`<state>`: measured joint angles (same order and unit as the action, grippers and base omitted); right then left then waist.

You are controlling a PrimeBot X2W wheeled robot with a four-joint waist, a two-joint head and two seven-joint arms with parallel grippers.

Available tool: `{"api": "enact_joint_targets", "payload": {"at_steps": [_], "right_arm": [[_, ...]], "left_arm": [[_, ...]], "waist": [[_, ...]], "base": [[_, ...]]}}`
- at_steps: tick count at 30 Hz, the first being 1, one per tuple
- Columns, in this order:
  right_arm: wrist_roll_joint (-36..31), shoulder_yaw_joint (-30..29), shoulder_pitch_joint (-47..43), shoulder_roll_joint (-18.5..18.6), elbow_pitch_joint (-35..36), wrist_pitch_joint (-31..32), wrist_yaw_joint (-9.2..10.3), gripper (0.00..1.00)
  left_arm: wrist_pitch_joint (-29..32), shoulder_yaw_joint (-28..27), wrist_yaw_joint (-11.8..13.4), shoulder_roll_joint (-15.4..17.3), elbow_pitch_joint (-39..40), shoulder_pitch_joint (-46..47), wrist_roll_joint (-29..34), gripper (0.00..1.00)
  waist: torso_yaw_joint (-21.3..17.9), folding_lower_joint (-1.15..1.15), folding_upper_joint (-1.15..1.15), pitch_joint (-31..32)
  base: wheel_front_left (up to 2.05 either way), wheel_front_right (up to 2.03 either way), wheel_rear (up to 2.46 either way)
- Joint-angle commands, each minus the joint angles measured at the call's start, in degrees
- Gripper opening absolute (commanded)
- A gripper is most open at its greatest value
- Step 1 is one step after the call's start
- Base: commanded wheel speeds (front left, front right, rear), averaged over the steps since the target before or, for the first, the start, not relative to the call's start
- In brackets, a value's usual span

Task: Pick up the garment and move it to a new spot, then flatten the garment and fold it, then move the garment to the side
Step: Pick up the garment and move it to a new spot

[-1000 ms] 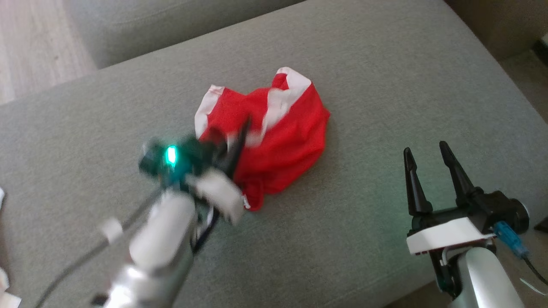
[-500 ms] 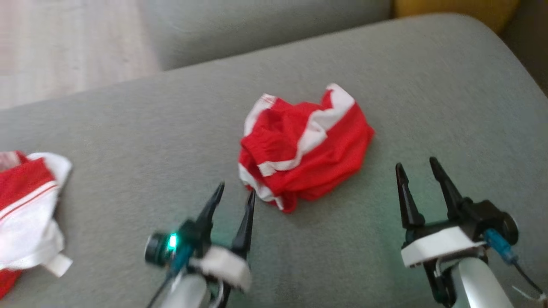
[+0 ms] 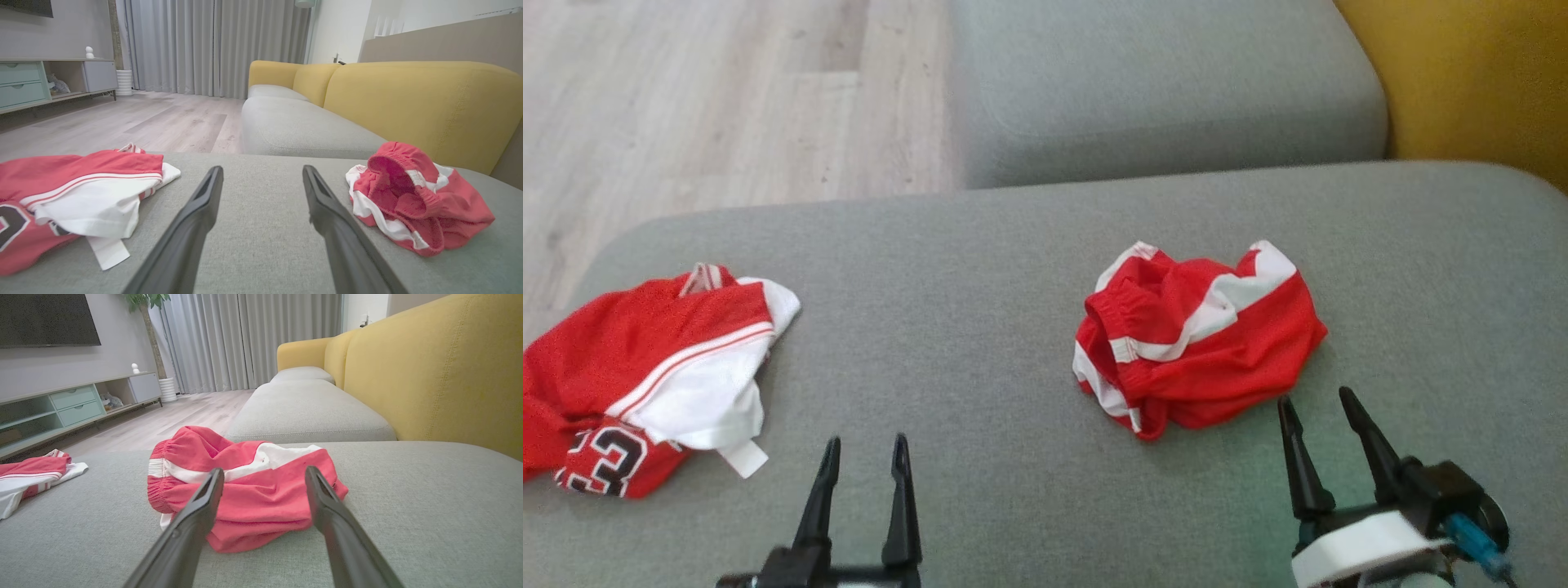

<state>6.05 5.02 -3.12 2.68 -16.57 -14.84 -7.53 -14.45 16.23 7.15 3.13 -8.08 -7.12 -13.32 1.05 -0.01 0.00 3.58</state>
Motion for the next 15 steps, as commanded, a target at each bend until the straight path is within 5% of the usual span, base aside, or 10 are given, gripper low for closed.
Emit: {"api": "enact_joint_targets", "payload": {"at_steps": [1, 15], "right_arm": [[0.4, 1.2, 1.1, 0.2, 2.2, -0.2, 0.04, 1.0], [0.1, 2.1, -0.7, 0.2, 3.4, -0.2, 0.04, 1.0]], "left_arm": [[-0.5, -2.1, 0.6, -0.2, 2.2, 1.6, 1.0, 1.0], [-0.5, -2.3, 0.7, -0.2, 2.4, -0.1, 3.8, 1.0]], "waist": [[1.0, 0.01, 0.0, 1.0], [1.4, 0.01, 0.0, 1.6]], "base": [[0.0, 0.0, 0.0], [0.0, 0.0, 0.0]]}}
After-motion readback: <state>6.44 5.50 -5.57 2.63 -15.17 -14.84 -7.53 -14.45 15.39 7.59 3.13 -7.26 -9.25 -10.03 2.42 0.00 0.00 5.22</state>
